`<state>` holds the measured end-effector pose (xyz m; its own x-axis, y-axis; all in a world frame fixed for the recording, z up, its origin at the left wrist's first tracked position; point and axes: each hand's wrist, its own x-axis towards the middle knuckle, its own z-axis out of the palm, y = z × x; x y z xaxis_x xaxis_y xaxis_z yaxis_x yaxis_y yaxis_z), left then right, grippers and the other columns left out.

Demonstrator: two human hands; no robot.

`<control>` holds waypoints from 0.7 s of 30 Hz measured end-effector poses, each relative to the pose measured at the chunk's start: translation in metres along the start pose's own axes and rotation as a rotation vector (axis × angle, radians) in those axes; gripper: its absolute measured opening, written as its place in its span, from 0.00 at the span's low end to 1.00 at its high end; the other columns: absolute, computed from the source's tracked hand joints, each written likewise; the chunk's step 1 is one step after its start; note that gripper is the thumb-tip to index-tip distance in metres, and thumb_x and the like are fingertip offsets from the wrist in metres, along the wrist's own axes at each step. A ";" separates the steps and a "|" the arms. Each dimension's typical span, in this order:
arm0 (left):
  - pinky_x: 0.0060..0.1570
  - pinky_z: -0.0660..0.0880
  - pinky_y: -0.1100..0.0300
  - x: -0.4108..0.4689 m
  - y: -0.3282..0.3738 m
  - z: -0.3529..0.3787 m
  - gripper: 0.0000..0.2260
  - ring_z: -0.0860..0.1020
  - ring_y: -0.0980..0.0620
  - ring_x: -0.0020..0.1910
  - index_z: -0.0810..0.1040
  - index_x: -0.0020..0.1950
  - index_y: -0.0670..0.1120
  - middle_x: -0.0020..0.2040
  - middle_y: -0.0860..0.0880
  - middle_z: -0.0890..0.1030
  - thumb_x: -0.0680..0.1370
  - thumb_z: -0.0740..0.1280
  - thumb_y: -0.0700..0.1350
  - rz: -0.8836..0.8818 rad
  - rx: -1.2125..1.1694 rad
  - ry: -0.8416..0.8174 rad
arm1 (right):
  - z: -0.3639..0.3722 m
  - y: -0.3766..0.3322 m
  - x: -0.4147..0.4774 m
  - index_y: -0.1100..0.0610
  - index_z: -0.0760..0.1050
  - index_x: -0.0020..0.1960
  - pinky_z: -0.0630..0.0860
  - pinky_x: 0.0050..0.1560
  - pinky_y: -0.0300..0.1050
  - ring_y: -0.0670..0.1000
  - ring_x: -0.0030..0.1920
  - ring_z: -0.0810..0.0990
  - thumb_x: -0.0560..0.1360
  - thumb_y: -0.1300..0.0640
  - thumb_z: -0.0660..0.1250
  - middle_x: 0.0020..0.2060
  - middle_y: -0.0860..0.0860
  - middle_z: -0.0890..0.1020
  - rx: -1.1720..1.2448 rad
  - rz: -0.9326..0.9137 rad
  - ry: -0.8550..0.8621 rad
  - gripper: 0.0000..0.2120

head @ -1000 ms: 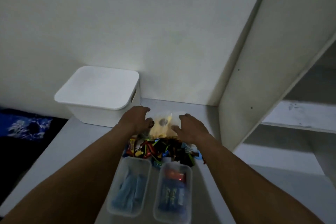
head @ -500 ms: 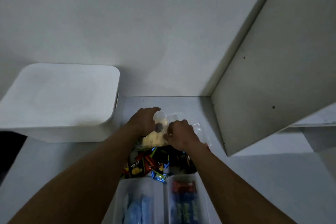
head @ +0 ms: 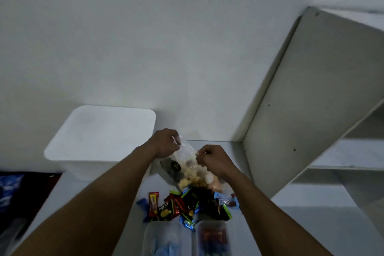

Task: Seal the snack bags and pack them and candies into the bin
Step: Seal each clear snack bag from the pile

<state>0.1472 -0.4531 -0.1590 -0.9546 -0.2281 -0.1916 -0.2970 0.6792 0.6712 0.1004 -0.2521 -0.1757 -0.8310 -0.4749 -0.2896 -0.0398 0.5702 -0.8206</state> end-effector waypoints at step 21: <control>0.43 0.72 0.58 -0.080 0.151 -0.124 0.04 0.79 0.55 0.40 0.85 0.46 0.48 0.46 0.51 0.86 0.75 0.72 0.47 0.220 -0.543 0.245 | -0.137 -0.186 -0.063 0.59 0.82 0.41 0.71 0.36 0.44 0.50 0.37 0.73 0.74 0.58 0.72 0.35 0.52 0.79 -0.040 -0.492 0.131 0.05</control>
<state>0.1812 -0.4189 0.0464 -0.9399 -0.3202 0.1189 0.0213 0.2925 0.9560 0.0845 -0.2361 0.0627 -0.7714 -0.6065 0.1925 -0.4625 0.3267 -0.8242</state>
